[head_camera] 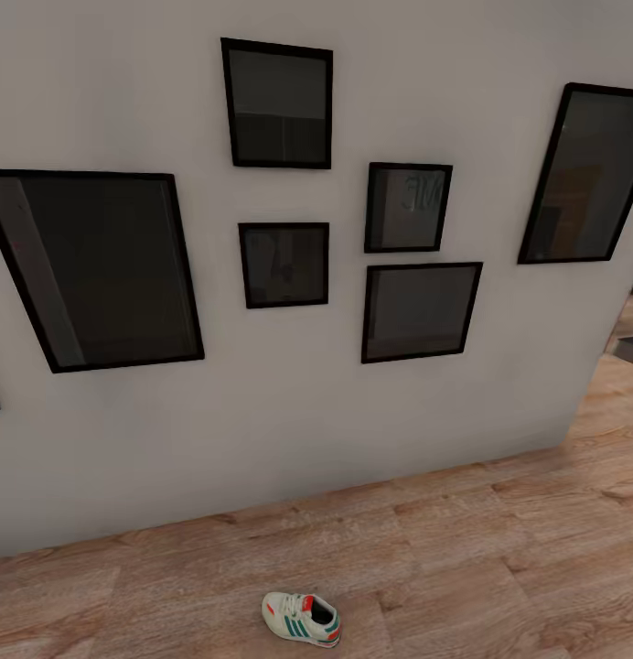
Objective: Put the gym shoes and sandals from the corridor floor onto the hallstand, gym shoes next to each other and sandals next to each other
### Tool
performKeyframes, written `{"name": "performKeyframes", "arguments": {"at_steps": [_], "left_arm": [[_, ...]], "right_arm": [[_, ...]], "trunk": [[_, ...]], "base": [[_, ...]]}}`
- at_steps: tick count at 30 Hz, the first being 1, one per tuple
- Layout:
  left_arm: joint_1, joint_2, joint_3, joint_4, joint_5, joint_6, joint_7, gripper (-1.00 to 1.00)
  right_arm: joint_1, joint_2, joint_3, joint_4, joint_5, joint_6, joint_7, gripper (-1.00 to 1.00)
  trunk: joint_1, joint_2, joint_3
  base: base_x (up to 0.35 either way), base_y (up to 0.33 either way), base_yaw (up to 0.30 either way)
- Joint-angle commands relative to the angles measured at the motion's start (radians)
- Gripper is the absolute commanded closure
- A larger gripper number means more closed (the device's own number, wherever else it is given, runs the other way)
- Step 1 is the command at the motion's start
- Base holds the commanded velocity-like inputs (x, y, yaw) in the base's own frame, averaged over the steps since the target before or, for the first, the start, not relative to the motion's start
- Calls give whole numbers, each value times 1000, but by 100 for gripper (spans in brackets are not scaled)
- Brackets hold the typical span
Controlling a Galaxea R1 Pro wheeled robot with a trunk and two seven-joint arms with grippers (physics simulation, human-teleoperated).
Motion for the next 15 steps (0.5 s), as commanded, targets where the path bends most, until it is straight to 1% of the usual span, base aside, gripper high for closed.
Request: {"name": "performKeyframes", "arguments": {"at_steps": [1,4,9,13,15], "left_arm": [[0,0,0,0,0,0,0,-100],[0,-2,-1,-2,-1,-2,-3,-100],[0,-2,0,-2,0,-2,-3,-100],[0,-2,1,-7,1,-2,-3,-100],[0,-2,1,-8,2,-2,-3,-100]], "right_arm": [[0,0,0,0,0,0,0,-100],[-5,15,-3,-12,0,-2,14,-100],[-5,15,-3,-12,0,-2,13,-100],[-10,32,-4,-30,-1,-8,13,-100],[-12,36,-4,-41,-1,-10,13,-100]], "trunk": [[0,0,0],[0,0,0],[0,0,0],[0,0,0],[0,0,0]], "base": [[0,0,0],[0,0,0],[0,0,0],[0,0,0],[0,0,0]]}}
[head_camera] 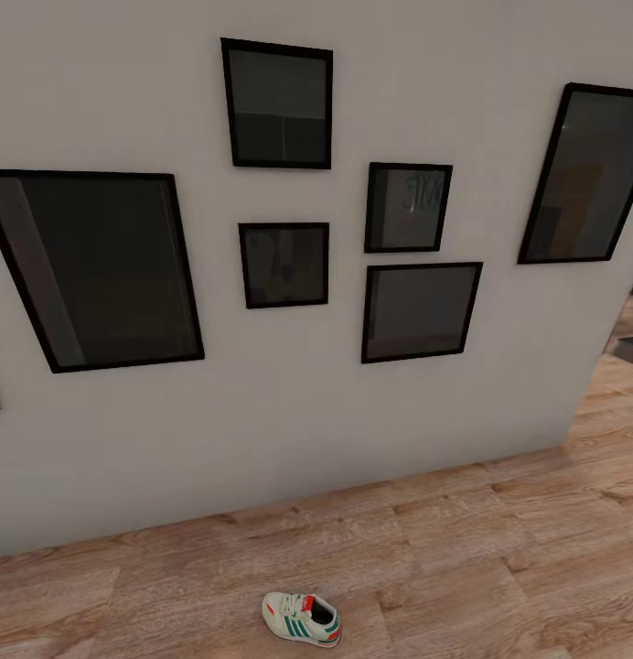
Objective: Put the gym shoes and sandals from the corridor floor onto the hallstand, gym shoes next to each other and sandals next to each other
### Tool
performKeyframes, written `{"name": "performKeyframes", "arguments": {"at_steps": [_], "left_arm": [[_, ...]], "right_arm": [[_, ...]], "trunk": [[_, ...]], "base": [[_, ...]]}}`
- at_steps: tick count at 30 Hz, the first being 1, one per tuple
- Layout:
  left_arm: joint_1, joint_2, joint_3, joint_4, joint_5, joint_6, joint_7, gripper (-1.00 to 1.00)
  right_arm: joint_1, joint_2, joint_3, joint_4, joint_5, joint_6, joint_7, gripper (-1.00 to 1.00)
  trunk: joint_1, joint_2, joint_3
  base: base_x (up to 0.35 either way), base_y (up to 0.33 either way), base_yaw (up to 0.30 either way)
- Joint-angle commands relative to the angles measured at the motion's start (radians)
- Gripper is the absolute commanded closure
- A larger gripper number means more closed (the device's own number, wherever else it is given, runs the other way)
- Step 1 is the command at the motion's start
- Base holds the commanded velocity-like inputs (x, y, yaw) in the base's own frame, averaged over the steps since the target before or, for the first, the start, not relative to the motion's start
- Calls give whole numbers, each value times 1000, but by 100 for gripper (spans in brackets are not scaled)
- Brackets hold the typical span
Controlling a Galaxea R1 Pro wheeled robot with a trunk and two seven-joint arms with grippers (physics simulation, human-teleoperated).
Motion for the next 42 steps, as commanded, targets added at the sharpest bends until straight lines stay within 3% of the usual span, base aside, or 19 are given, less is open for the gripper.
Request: {"name": "performKeyframes", "arguments": {"at_steps": [1,25,34,38,39,41,42], "left_arm": [[0,0,0,-2,0,0,0,-100],[0,0,0,-6,2,0,0,-100],[0,0,0,-11,3,-2,0,-100],[0,14,0,-31,0,-25,0,-100],[0,19,0,-56,0,-105,0,-100],[-1,25,0,-63,0,-125,0,-100],[-4,45,1,-81,2,-180,0,-100]], "right_arm": [[-2,1,0,-6,0,-4,1,-100],[-7,9,2,-50,0,-22,1,-100],[-7,-7,2,-89,3,-24,-2,-100],[-8,-9,-1,-112,2,-25,-2,-100],[-8,-9,-2,-281,2,-26,-2,-100],[-8,-9,-2,-318,1,-26,-2,-100],[-8,-9,-3,-349,1,-31,-2,-100]], "trunk": [[0,0,-1],[0,0,-1],[0,0,-1],[0,0,-1],[0,0,-1],[0,0,-1],[0,0,-1]], "base": [[0,0,0],[0,0,0],[0,0,0],[0,0,0],[0,0,0],[0,0,0],[0,0,0]]}}
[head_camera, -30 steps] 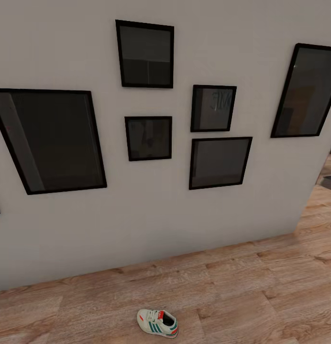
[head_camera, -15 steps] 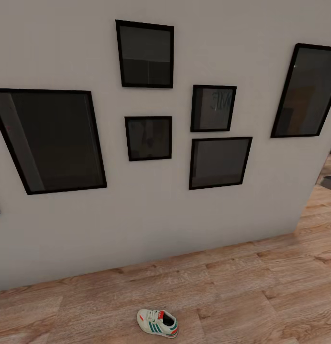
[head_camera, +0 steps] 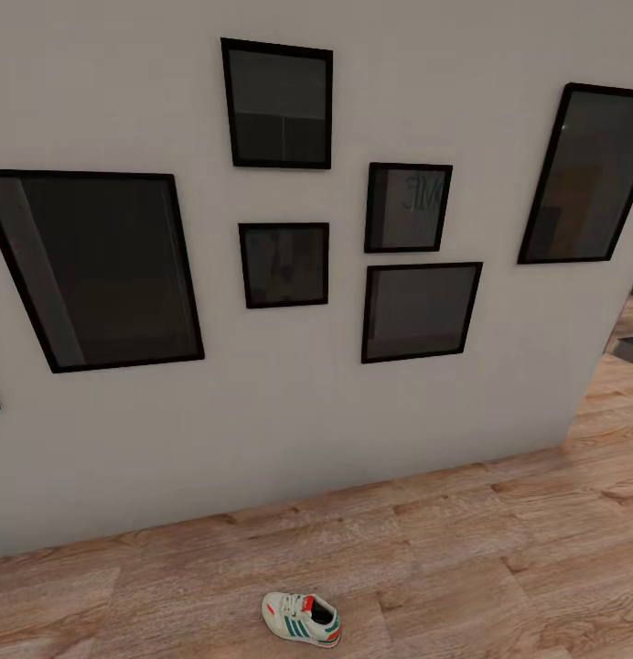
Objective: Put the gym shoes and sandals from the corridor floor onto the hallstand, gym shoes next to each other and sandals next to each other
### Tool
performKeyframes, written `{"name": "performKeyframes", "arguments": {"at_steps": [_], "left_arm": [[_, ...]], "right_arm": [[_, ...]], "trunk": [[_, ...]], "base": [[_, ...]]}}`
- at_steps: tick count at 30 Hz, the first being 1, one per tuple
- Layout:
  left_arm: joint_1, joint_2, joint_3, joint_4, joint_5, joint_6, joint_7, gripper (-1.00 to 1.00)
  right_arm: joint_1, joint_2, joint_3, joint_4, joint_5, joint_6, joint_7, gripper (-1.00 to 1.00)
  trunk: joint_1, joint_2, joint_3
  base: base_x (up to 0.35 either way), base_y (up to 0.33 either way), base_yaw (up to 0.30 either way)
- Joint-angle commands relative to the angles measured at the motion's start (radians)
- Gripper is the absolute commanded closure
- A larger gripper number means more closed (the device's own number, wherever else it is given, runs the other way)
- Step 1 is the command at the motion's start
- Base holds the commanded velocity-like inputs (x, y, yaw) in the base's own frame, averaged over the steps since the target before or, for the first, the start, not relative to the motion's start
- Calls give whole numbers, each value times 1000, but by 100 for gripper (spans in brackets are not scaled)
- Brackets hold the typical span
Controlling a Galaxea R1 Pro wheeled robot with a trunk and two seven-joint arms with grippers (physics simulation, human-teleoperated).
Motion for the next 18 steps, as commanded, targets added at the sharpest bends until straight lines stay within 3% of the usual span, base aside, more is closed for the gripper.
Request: {"name": "performKeyframes", "arguments": {"at_steps": [1,3,4,8,9,13,18], "left_arm": [[-2,7,-1,-5,1,-22,0,-100],[-5,18,-1,-13,2,-53,0,-100],[-10,29,-1,-27,3,-92,0,-100],[-26,36,0,-54,4,-128,0,-100],[-38,36,0,-77,5,-141,0,-100],[-56,29,1,-117,7,-151,0,-100],[-64,21,2,-167,8,-155,0,-100]], "right_arm": [[0,0,-1,-13,0,-9,1,-100],[0,0,-1,-35,0,-27,1,-100],[-1,0,-1,-58,0,-76,1,-100],[-2,0,-2,-73,0,-160,1,-100],[-2,-1,-2,-78,1,-220,1,-100],[-2,-4,-2,-82,1,-284,0,-100],[-3,-10,-2,-83,1,-308,1,-100]], "trunk": [[0,0,-1],[0,0,-1],[0,0,-1],[0,0,-1],[0,0,-1],[0,0,-1],[0,0,-1]], "base": [[0,0,0],[0,0,0],[0,0,0],[0,0,0],[0,0,0],[0,0,0],[0,0,0]]}}
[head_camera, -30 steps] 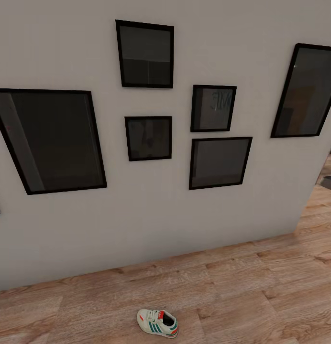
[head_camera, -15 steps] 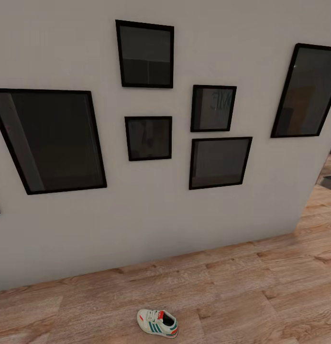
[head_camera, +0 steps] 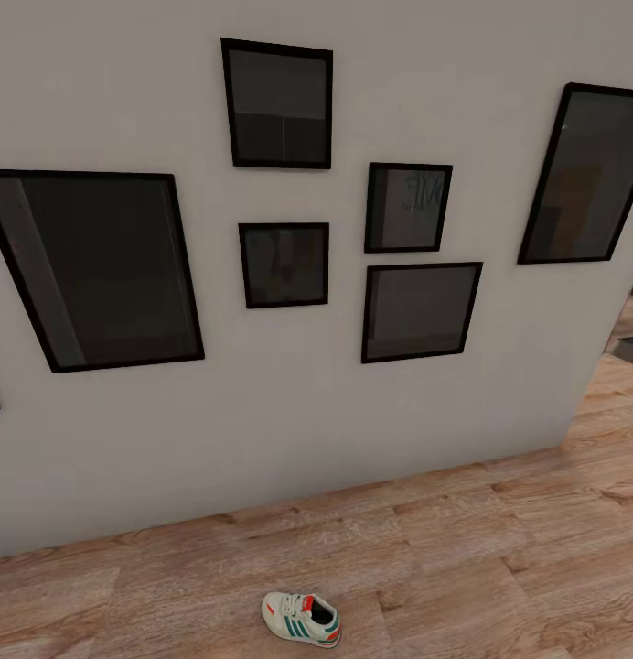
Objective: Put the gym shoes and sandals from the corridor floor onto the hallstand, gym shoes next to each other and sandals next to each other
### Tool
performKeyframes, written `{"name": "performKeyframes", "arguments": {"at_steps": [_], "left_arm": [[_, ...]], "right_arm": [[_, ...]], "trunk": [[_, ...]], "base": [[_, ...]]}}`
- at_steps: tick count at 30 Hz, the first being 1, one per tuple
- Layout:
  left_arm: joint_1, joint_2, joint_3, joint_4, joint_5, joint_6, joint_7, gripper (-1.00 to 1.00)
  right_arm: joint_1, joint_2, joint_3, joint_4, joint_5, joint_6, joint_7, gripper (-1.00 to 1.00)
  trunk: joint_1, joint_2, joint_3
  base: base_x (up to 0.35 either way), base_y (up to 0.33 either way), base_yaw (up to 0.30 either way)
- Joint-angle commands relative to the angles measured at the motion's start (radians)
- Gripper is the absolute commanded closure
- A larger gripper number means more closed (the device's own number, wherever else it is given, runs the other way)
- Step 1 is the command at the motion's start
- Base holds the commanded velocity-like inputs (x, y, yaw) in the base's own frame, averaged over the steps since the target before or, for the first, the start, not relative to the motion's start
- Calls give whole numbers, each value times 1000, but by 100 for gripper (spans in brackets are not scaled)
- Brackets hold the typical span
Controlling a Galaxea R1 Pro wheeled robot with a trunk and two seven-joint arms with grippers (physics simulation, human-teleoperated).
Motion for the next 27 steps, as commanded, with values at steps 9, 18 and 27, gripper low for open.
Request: {"name": "performKeyframes", "arguments": {"at_steps": [9,18,27], "left_arm": [[-5,-30,1,-115,3,-4,0,-100],[-6,-39,1,-129,3,-5,-12,-100],[-4,-31,7,-124,3,-6,-17,-100]], "right_arm": [[-20,-5,-1,-10,1,-16,0,-100],[-34,-28,0,-7,3,-19,1,-100],[-35,-72,-4,-11,-13,-15,4,-100]], "trunk": [[0,-1,-1],[0,-1,-1],[0,-1,-1]], "base": [[0,0,0],[0,0,-5],[0,0,-195]]}}
